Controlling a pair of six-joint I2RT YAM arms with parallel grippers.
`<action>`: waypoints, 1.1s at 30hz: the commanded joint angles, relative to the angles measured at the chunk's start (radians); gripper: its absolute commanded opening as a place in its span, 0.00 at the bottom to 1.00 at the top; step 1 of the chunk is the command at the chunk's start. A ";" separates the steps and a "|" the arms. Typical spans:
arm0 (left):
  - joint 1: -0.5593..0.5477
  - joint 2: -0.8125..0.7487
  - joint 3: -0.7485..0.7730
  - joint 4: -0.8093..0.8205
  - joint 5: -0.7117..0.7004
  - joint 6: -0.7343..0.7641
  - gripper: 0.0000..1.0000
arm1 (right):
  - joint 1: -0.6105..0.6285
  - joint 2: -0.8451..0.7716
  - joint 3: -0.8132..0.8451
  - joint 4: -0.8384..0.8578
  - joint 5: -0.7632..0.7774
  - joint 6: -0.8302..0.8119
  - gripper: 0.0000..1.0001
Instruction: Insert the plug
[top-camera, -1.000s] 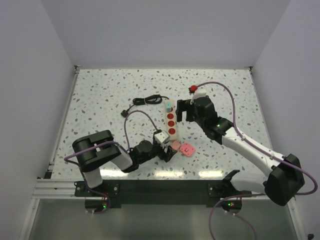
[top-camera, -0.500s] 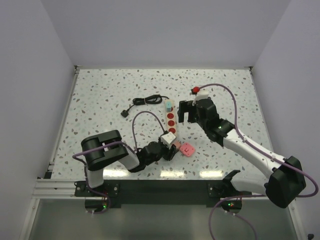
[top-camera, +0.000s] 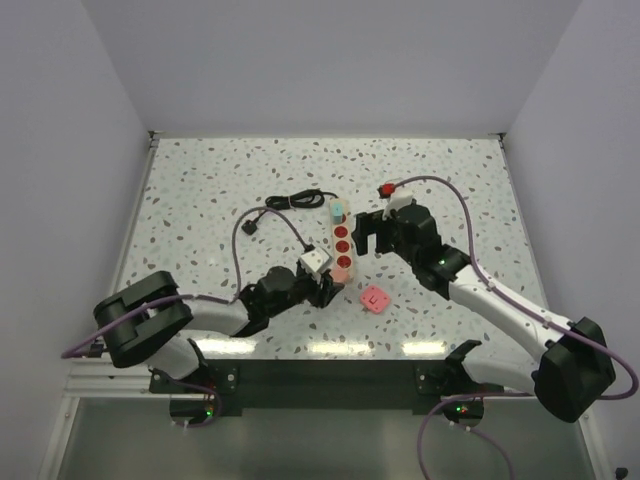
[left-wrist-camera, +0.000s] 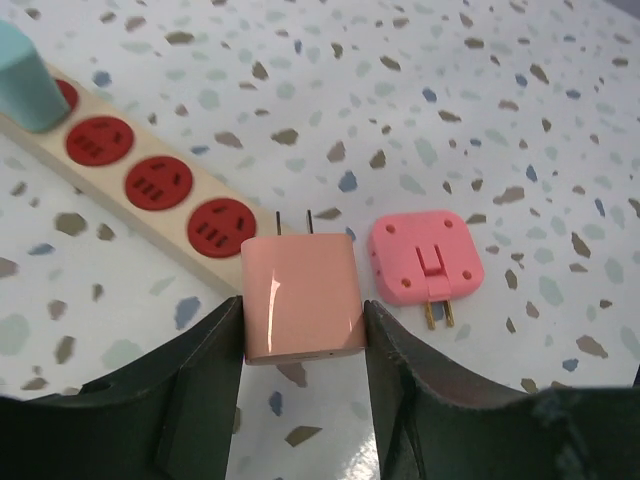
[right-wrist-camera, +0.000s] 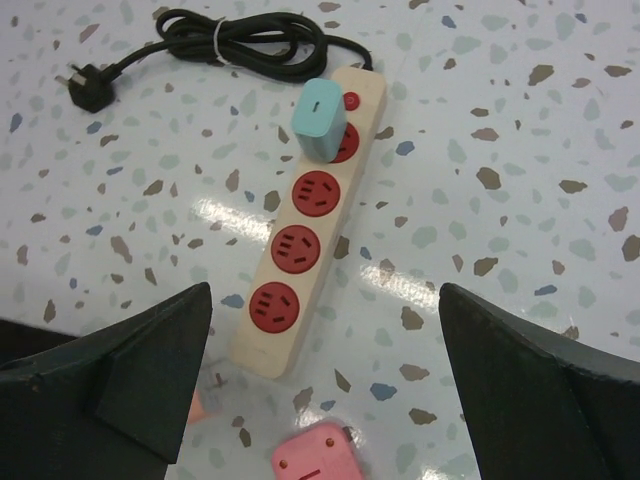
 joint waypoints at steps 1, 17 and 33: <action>0.100 -0.137 -0.015 -0.095 0.170 0.077 0.00 | -0.004 -0.036 -0.034 0.094 -0.158 -0.078 0.98; 0.167 -0.093 0.065 -0.180 0.224 0.321 0.00 | 0.046 0.202 0.048 0.091 -0.424 -0.146 0.92; 0.219 -0.087 0.084 -0.127 0.259 0.369 0.00 | 0.128 0.325 0.076 0.083 -0.473 -0.178 0.91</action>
